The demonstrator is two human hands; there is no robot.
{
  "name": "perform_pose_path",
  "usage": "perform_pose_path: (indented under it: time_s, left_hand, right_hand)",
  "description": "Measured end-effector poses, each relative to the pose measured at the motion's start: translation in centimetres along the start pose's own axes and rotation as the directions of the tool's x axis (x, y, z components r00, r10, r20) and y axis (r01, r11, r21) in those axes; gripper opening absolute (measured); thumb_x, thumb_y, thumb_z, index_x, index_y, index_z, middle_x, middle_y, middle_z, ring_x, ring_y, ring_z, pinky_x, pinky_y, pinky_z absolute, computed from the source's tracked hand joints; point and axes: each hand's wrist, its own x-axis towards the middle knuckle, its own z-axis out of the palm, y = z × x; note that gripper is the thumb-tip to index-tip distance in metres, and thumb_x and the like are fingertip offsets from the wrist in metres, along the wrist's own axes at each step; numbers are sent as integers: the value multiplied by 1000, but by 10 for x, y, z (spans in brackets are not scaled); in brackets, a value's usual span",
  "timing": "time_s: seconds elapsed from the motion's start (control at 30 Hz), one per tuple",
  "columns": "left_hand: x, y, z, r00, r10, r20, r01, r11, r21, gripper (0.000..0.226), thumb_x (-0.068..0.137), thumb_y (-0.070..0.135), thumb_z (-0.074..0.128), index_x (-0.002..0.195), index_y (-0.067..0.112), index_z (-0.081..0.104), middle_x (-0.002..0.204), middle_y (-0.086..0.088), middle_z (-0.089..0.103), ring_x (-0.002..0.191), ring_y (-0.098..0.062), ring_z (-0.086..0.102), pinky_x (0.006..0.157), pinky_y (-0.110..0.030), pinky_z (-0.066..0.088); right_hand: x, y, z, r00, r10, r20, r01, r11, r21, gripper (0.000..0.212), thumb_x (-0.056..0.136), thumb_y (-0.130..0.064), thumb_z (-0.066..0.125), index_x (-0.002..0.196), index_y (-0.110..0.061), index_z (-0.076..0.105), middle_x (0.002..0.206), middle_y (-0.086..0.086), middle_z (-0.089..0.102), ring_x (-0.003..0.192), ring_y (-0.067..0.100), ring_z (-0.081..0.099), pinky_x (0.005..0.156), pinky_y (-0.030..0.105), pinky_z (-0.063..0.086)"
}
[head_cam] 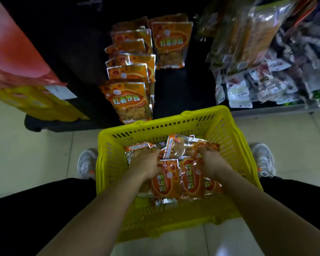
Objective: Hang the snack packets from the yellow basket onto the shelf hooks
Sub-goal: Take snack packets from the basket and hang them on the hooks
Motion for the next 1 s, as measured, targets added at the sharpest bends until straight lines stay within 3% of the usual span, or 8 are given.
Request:
perform_pose_path:
  time_s: [0.1, 0.17, 0.33, 0.43, 0.67, 0.77, 0.87, 1.0]
  left_hand:
    - [14, -4, 15, 999, 38, 38, -40, 997, 61, 83, 76, 53, 78, 147, 35, 39, 155, -4, 43, 142, -33, 37, 115, -49, 32]
    - [20, -6, 24, 999, 46, 20, -48, 992, 116, 76, 73, 57, 78, 139, 31, 49, 150, -3, 48, 138, -31, 42, 112, -46, 34]
    - [27, -14, 35, 998, 41, -45, -42, 999, -30, 41, 76, 48, 79, 108, 25, 66, 124, -1, 62, 112, -24, 57, 88, -36, 46]
    - [25, -20, 29, 996, -9, -87, 6, 999, -31, 36, 79, 48, 78, 102, 23, 65, 115, -2, 67, 107, -26, 58, 79, -34, 44]
    - [-2, -20, -11, 999, -13, -51, 14, 1000, 21, 43, 89, 44, 70, 127, 27, 63, 133, -2, 65, 118, -27, 61, 97, -43, 51]
    - [-22, -12, -42, 995, -7, -100, 5, 1000, -16, 38, 89, 46, 69, 123, 29, 65, 126, 0, 68, 115, -25, 62, 95, -40, 51]
    - [-48, -2, -79, 984, -15, -180, 6, 999, -46, 37, 90, 48, 67, 119, 25, 69, 118, -3, 71, 109, -26, 64, 89, -37, 52]
    - [-84, 10, -136, 958, -2, -288, -49, 985, -168, 20, 88, 46, 70, 89, 26, 72, 91, 6, 71, 88, -19, 66, 71, -29, 49]
  right_hand:
    - [15, 3, 25, 994, 94, 61, -96, 995, 24, 67, 91, -27, 59, 149, -16, 27, 156, 20, 23, 129, 44, 46, 105, 46, 42]
    - [22, 7, 37, 987, 150, 59, -155, 984, 91, 70, 88, -25, 62, 148, -19, 26, 155, 21, 21, 126, 47, 48, 103, 50, 44]
    - [30, 12, 45, 981, 185, 59, -194, 950, 245, 53, 81, -20, 70, 129, -19, 49, 121, 16, 63, 111, 37, 61, 96, 46, 51]
    - [25, 11, 38, 992, 106, 73, -121, 964, 239, 38, 85, -16, 65, 122, -24, 63, 114, 10, 70, 105, 30, 65, 90, 34, 53]
    - [6, -4, -14, 999, 1, -52, 11, 975, 223, 27, 89, -13, 62, 113, -22, 71, 109, 6, 72, 98, 23, 66, 81, 28, 51]
    - [-12, -17, -53, 994, -57, -92, 70, 987, 145, 22, 90, -19, 64, 110, -23, 71, 105, 4, 72, 99, 24, 67, 80, 29, 51]
    - [-41, -36, -101, 977, -180, -118, 182, 983, 5, 7, 90, -24, 66, 94, -22, 71, 95, 5, 71, 94, 27, 65, 73, 27, 43]
    - [-93, -62, -174, 937, -324, -132, 305, 941, -143, 15, 91, -22, 66, 77, -24, 61, 69, -8, 57, 75, 20, 55, 62, 31, 34]
